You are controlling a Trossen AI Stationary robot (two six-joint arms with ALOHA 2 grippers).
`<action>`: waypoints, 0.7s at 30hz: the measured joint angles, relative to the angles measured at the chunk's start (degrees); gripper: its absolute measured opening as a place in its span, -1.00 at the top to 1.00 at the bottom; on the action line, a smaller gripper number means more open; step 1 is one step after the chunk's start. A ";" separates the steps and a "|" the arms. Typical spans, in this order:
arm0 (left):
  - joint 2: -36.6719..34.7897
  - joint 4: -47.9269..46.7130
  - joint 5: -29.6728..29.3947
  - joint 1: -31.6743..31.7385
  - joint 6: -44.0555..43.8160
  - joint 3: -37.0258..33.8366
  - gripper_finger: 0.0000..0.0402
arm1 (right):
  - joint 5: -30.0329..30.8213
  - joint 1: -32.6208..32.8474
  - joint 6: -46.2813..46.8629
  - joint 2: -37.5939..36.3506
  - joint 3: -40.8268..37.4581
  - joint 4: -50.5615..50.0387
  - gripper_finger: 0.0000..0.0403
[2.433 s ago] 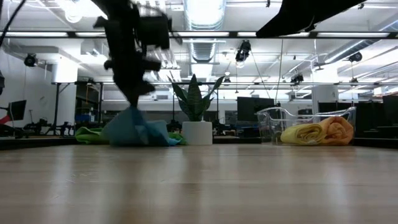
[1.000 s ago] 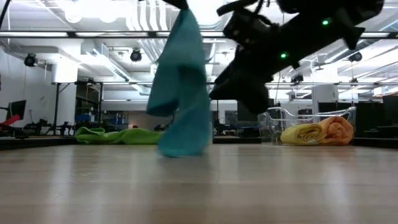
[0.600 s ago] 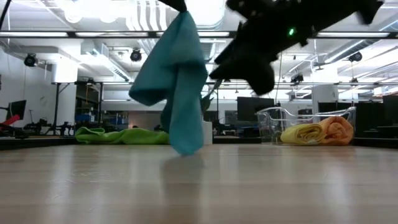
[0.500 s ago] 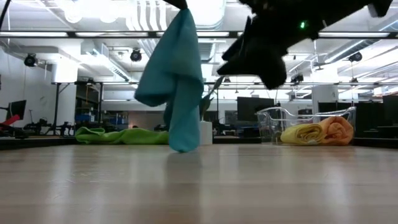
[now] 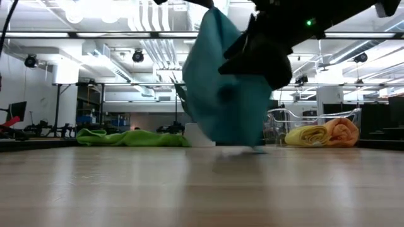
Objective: Roll microfiber towels into tight, uniform cylinder then place into a basket
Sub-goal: Fold the blue microfiber cloth
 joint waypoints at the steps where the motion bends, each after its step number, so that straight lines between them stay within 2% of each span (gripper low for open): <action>1: 0.04 0.06 -0.06 0.09 0.09 0.00 1.00 | 2.66 0.09 -0.47 0.13 0.06 -0.09 -0.12; 5: -0.08 0.06 -0.12 0.10 0.19 0.00 1.00 | 12.52 0.10 -3.11 1.00 0.10 -0.40 -0.12; 8: -0.75 -1.03 0.36 0.05 0.24 0.00 1.00 | 14.97 0.36 -4.25 0.92 -0.07 0.02 -0.12; 21: -1.14 -2.69 4.10 -0.37 -1.28 0.07 1.00 | 14.91 1.04 -5.69 0.69 -0.07 0.00 -0.12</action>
